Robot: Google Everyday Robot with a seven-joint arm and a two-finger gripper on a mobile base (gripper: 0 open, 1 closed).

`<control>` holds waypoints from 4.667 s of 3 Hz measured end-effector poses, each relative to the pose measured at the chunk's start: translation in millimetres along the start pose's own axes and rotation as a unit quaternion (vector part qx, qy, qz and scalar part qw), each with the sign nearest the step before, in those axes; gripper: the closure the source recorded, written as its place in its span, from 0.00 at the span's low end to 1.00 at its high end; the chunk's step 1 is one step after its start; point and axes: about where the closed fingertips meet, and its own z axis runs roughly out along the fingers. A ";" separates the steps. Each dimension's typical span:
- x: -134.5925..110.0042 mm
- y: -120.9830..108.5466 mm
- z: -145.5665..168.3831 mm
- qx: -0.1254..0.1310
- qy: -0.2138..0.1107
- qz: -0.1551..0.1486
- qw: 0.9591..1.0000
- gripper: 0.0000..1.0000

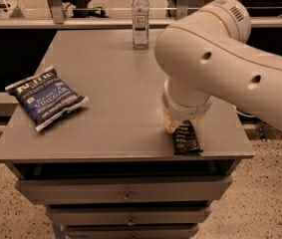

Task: Move rxbar chocolate near blue plastic bottle

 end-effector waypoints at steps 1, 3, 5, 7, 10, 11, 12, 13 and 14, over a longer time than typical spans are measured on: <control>-20.3 -4.5 -4.8 -0.024 -0.018 -0.018 0.999 1.00; -76.9 -31.5 -38.2 -0.082 -0.085 -0.066 0.991 1.00; -95.5 -29.2 -37.5 -0.087 -0.113 -0.069 0.987 1.00; -213.3 -36.1 -35.3 -0.094 -0.225 -0.055 0.968 1.00; -292.1 -69.1 -8.2 -0.069 -0.271 -0.019 0.960 1.00; -307.4 -68.9 -0.8 -0.074 -0.279 -0.024 0.957 1.00; -316.6 -63.5 10.2 -0.084 -0.280 -0.035 0.956 1.00; -322.7 -56.1 20.2 -0.092 -0.280 -0.049 0.954 1.00; -328.8 -51.6 33.3 -0.097 -0.276 -0.060 0.954 1.00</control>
Offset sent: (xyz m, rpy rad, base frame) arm 0.1074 -0.0361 0.0884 0.2599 -0.1631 0.3138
